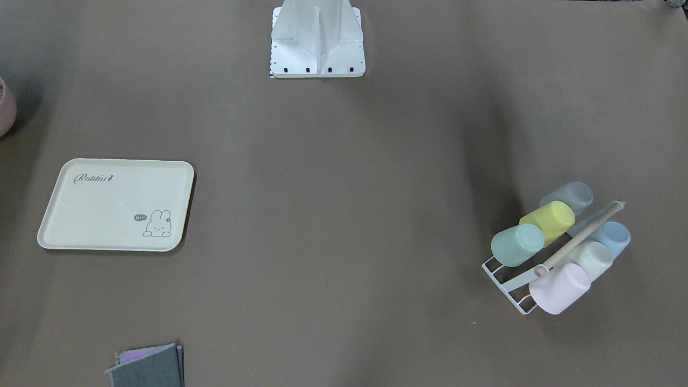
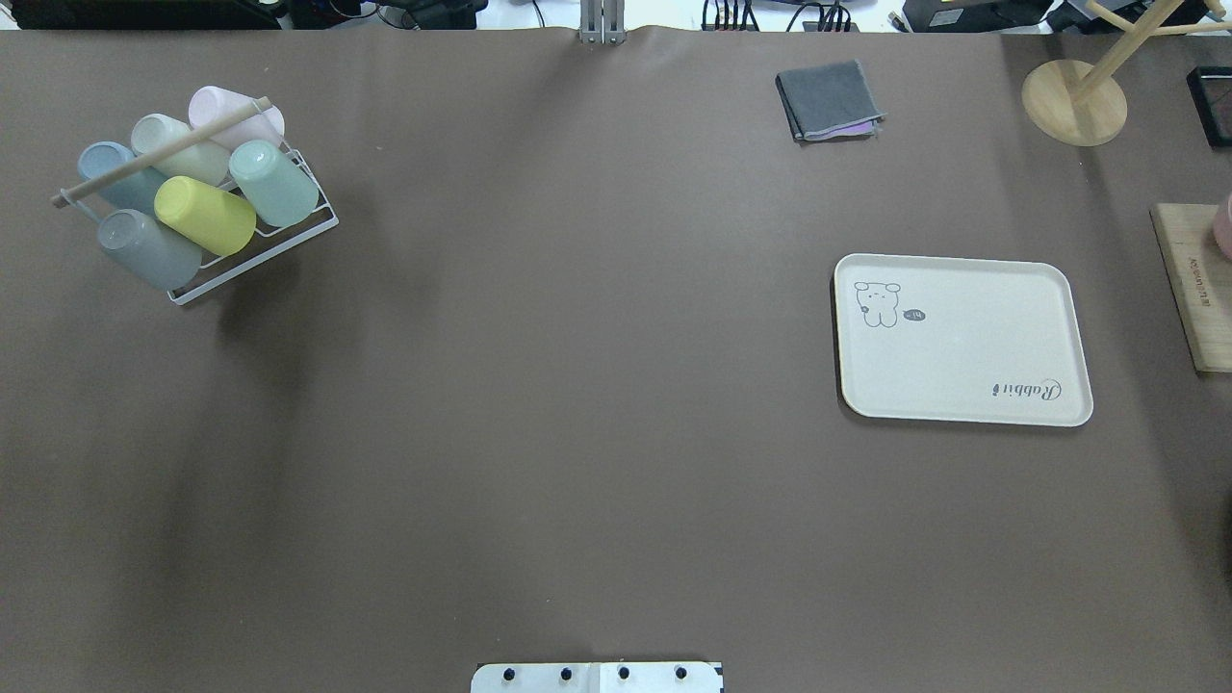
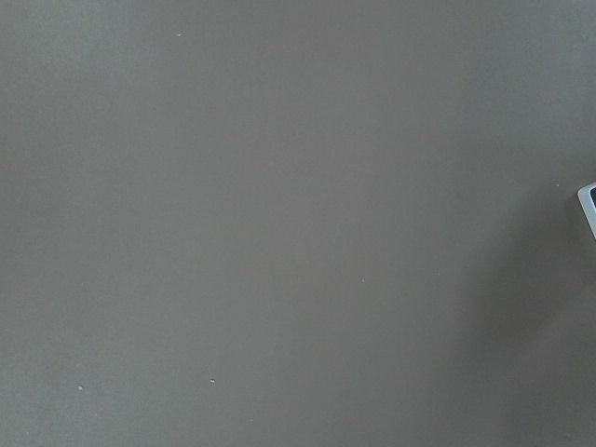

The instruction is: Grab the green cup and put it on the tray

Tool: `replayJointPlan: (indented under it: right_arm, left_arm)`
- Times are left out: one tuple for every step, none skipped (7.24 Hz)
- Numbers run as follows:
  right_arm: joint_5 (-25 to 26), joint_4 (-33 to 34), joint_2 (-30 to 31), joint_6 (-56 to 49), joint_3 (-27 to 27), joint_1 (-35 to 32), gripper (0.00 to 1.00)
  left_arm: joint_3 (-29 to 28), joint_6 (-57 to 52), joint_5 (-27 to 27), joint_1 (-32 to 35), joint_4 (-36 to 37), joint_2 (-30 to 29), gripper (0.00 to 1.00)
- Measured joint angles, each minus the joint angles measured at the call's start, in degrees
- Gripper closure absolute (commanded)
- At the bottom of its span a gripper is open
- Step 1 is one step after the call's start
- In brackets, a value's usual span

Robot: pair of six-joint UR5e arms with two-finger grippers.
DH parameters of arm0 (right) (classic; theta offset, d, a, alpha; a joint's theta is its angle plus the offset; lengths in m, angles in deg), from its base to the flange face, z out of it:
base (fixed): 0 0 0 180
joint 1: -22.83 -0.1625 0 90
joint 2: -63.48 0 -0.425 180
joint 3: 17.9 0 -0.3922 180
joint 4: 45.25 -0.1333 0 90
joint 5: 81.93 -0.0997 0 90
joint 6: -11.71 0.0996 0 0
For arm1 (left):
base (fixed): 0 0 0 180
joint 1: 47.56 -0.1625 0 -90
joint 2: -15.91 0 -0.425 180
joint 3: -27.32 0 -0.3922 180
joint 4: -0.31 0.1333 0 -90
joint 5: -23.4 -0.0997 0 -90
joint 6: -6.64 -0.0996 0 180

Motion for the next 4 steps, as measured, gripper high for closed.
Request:
replayJointPlan:
  right_arm:
    - [-0.4,0.0,0.0,0.0,0.1,0.0,0.00]
    - [-0.9,0.0,0.0,0.0,0.4,0.0,0.00]
    - [-1.5,0.0,0.0,0.0,0.7,0.0,0.00]
    - [-2.1,0.0,0.1,0.1,0.9,0.0,0.00]
  left_arm:
    - [0.0,0.0,0.0,0.0,0.0,0.0,0.01]
    - [-0.1,0.0,0.0,-0.1,-0.1,0.0,0.01]
    - [-0.1,0.0,0.0,-0.1,-0.1,0.0,0.01]
    - [-0.1,0.0,0.0,-0.1,0.0,0.0,0.01]
